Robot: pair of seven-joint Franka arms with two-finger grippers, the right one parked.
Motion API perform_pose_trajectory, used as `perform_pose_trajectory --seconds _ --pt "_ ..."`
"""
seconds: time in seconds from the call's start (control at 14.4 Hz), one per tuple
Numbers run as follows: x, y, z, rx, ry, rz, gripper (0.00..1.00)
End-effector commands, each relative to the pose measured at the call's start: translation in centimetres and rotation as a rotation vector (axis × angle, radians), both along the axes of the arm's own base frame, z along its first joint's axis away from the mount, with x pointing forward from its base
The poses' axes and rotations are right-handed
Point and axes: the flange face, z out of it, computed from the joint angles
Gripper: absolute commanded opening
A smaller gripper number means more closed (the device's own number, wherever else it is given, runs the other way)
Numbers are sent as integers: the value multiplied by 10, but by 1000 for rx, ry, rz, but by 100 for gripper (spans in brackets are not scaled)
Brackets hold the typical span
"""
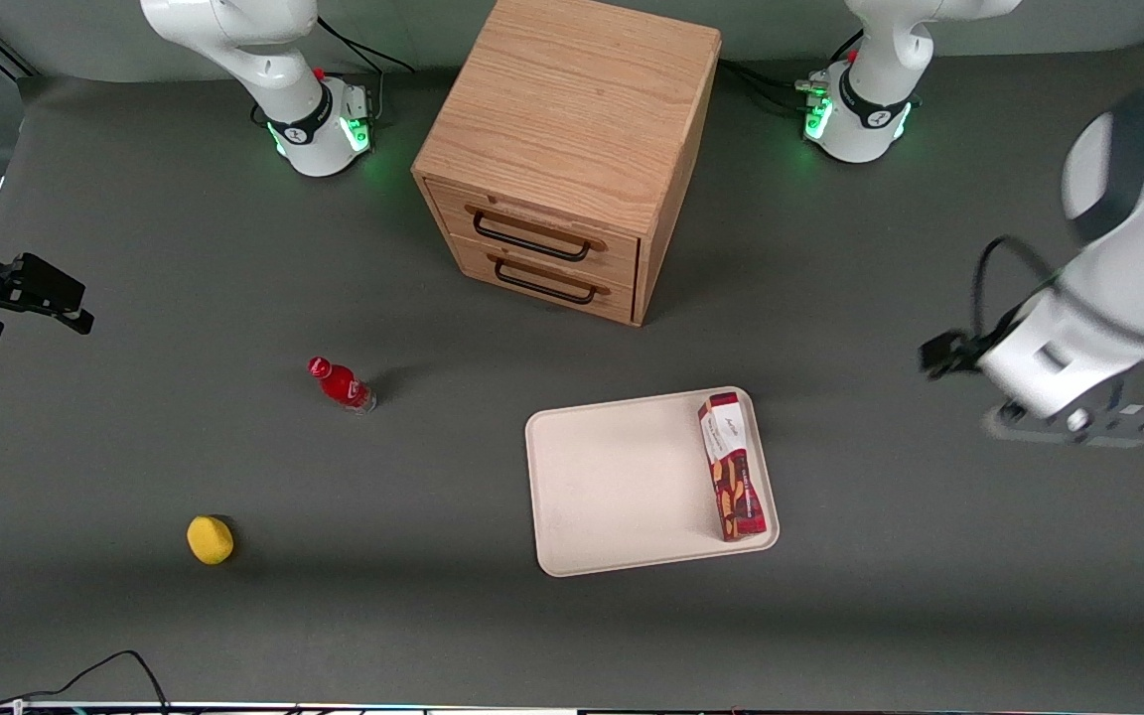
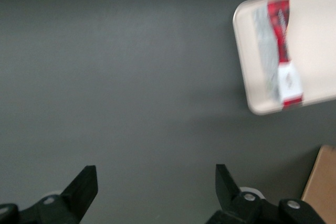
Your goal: Place red cookie box on tray
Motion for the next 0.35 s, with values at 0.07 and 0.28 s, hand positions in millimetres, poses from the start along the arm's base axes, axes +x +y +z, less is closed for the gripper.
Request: perform_pose_trajectory --seconds 0.07,0.28 --pt "-79 16 23 13 20 -75 100" --pt "-88 18 40 12 36 -124 100"
